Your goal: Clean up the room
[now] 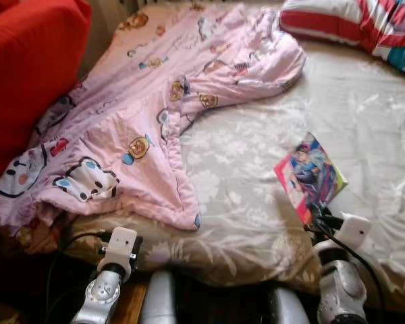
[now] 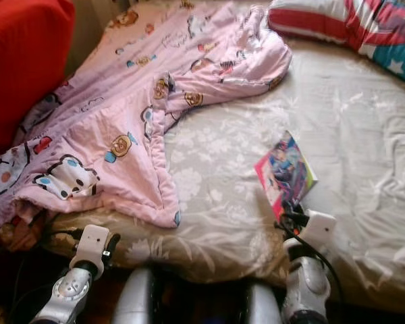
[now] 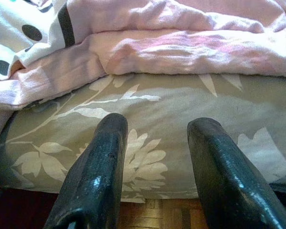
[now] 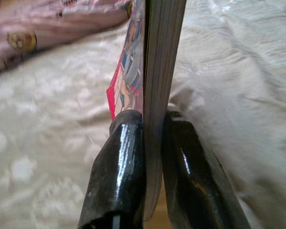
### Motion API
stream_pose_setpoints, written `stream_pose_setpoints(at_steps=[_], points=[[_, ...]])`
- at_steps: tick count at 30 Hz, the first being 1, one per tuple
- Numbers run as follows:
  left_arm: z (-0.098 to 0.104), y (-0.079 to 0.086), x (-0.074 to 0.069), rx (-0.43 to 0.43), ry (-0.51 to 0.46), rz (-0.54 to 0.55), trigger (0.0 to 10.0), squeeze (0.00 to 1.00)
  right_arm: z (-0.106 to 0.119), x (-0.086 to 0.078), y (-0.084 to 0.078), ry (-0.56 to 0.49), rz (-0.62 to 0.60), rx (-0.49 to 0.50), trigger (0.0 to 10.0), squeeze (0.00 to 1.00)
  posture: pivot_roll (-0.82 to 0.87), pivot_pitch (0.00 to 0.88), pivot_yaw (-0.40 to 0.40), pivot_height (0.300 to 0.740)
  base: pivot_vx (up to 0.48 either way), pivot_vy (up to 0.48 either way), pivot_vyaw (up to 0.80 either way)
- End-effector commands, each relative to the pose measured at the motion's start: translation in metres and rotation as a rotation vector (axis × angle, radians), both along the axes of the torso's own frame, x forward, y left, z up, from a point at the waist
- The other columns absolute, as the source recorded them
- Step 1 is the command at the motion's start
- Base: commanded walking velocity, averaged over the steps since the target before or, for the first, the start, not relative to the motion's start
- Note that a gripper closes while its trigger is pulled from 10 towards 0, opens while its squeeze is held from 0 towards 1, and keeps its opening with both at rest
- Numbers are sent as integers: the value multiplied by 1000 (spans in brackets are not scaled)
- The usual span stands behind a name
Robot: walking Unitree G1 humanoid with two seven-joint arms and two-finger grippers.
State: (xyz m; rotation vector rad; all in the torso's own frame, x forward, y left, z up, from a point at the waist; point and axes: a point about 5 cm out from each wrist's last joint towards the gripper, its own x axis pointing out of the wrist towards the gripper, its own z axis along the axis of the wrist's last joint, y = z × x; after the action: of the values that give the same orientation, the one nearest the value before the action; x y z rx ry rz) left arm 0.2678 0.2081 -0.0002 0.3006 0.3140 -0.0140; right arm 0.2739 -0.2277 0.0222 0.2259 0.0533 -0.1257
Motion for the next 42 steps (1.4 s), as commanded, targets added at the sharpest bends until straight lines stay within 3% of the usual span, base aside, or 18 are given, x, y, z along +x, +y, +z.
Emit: stream_pose_setpoints(at_steps=[1,7,15,21,28,33,42], points=[[-6,6,-6,-30,27,53,10000,0,-6,-6,3,23,18,-33,10000,0,142,58,10,606,0,0,0],[-11,5,-8,-81,41,95,10000,0,-17,-17,-3,86,-38,-48,10000,0,128,46,0,636,0,0,0],[-9,5,-4,-89,32,118,10000,0,-14,-11,0,109,10,-142,10000,0,127,45,-9,681,0,0,0],[-10,5,-3,-95,43,113,10000,0,-18,-12,0,138,0,-128,10000,0,122,42,-8,711,0,0,0],[-20,7,-9,-109,138,143,10000,0,-41,-22,6,321,29,-89,10000,0,118,10,-16,740,0,0,0],[-35,12,-23,-121,253,196,10000,0,-64,-43,6,493,15,-31,10000,0,119,0,-15,740,0,0,0],[-54,11,-46,-142,407,217,10000,0,-76,-52,16,607,27,-18,10000,0,115,0,-16,740,0,0,0]])
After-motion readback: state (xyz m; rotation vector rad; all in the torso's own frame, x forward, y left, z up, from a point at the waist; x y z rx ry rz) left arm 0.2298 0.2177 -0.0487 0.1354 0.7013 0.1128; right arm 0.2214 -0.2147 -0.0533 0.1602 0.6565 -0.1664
